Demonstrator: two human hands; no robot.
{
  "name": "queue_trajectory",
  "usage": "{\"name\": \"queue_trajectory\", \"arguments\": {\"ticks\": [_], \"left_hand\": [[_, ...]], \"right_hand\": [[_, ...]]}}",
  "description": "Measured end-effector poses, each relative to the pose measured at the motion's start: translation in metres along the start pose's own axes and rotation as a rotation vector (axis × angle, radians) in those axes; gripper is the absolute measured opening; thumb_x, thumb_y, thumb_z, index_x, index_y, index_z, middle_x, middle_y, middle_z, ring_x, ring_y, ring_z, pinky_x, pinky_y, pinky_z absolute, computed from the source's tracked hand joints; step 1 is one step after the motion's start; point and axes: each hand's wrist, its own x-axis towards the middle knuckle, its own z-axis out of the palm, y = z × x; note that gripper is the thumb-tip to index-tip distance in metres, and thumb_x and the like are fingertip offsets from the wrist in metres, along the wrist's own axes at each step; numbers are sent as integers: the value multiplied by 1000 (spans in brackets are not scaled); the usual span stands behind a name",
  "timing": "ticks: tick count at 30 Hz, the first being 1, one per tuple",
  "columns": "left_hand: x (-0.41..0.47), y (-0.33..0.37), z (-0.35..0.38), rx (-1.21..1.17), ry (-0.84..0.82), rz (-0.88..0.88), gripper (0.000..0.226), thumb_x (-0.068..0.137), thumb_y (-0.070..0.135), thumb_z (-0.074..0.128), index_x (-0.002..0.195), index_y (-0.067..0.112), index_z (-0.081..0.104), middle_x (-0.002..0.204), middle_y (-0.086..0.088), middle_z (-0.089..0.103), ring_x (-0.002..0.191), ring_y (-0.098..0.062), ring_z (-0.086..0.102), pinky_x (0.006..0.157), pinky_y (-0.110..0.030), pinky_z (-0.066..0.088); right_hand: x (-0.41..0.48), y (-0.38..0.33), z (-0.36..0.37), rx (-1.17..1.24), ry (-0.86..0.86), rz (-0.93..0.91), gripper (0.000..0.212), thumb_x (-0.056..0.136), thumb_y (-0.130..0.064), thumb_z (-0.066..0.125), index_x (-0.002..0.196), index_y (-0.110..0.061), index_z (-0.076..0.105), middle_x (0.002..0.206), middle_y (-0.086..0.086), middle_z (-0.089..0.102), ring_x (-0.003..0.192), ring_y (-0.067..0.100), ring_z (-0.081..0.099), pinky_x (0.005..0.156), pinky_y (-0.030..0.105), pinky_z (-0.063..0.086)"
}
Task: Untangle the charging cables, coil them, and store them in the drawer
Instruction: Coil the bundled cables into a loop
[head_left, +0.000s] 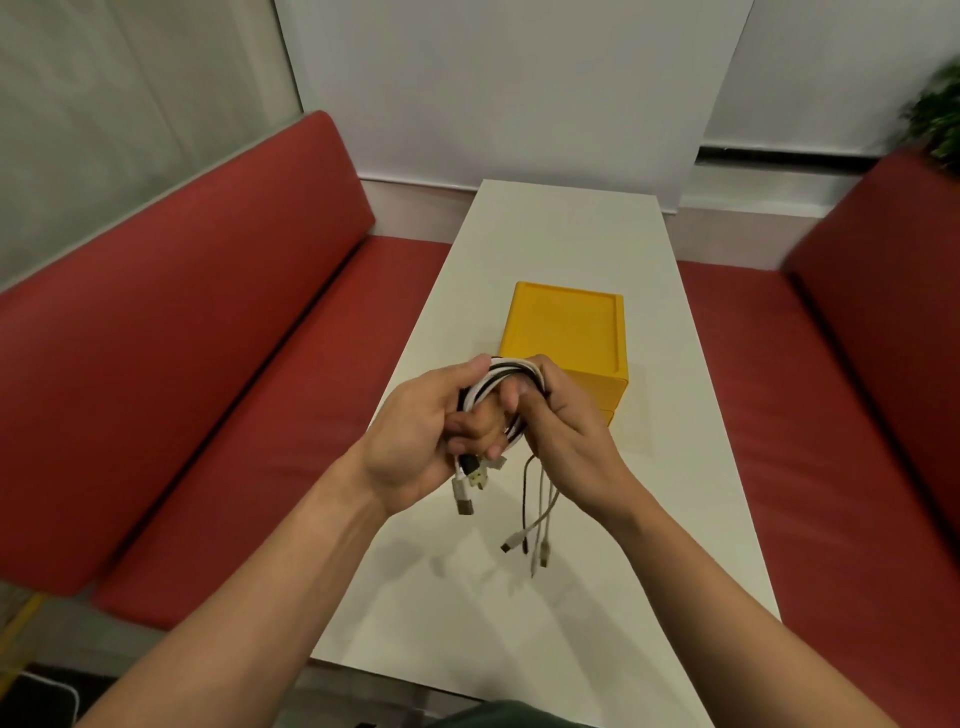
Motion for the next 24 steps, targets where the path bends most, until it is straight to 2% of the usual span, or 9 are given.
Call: {"name": "queue_trajectory", "arguments": {"ticks": [2, 4, 7, 9, 12, 15, 17, 20, 24], "left_hand": [[-2, 7, 1, -33, -7, -15, 57, 104, 47, 30, 76, 7, 58, 52, 5, 17, 47, -15, 17, 59, -32, 37], [-3, 12, 2, -46, -12, -24, 57, 103, 50, 30, 69, 11, 54, 51, 5, 17, 45, -14, 17, 57, -32, 36], [-4, 16, 3, -48, -14, -17, 45, 100, 42, 39, 66, 14, 52, 53, 4, 16, 47, -15, 16, 58, -32, 37], [-4, 16, 3, -52, -23, -1, 43, 99, 41, 42, 68, 14, 53, 55, 4, 16, 48, -15, 18, 60, -32, 39], [-2, 17, 2, -45, -28, -15, 49, 103, 45, 38, 70, 13, 57, 53, 5, 17, 47, -15, 18, 63, -32, 41], [0, 21, -3, 34, -60, -49, 58, 103, 53, 35, 77, 8, 60, 49, 5, 16, 45, -15, 15, 60, -32, 39], [0, 21, -4, 100, -50, -69, 56, 104, 48, 37, 82, 6, 66, 48, 7, 19, 44, -14, 14, 58, -32, 37], [1, 15, -4, 27, -22, -48, 52, 104, 41, 38, 96, 3, 72, 48, 9, 21, 42, -9, 18, 54, -28, 37], [7, 3, -4, -125, 15, 25, 52, 105, 39, 38, 107, 2, 74, 53, 7, 14, 49, -16, 16, 52, -26, 37]], "right_hand": [[-3, -3, -2, 102, -47, 15, 22, 108, -36, 47, 100, -22, 63, 90, 25, 63, 79, 53, 60, 66, 51, 50], [-5, -7, -5, 178, -79, 56, 40, 102, -51, 55, 110, -12, 61, 90, 29, 60, 74, 62, 54, 53, 43, 43], [-7, -15, -5, 248, -77, 64, 56, 92, -65, 59, 111, -12, 62, 80, 11, 60, 61, 40, 62, 43, 31, 30], [-7, -21, 0, 284, -15, 31, 50, 97, -55, 55, 106, -7, 64, 79, 20, 58, 62, 27, 66, 44, 36, 37], [-5, -26, 5, 342, 78, 32, 42, 100, -39, 50, 96, 1, 61, 75, 23, 55, 57, 25, 64, 51, 23, 45], [-6, -27, 8, 272, 85, 93, 39, 101, -45, 50, 84, -11, 61, 72, 10, 52, 60, 27, 64, 48, 27, 26], [-8, -24, 9, 189, 103, 138, 39, 101, -49, 49, 77, -20, 58, 73, 7, 54, 66, 23, 60, 51, 29, 22], [-4, -17, 9, 116, 143, 125, 36, 104, -45, 47, 82, -20, 61, 69, -1, 58, 64, 14, 56, 53, 12, 34], [2, -18, 14, 118, 155, 132, 32, 111, -33, 42, 96, -17, 66, 70, -4, 55, 58, 2, 50, 51, 10, 39]]}}
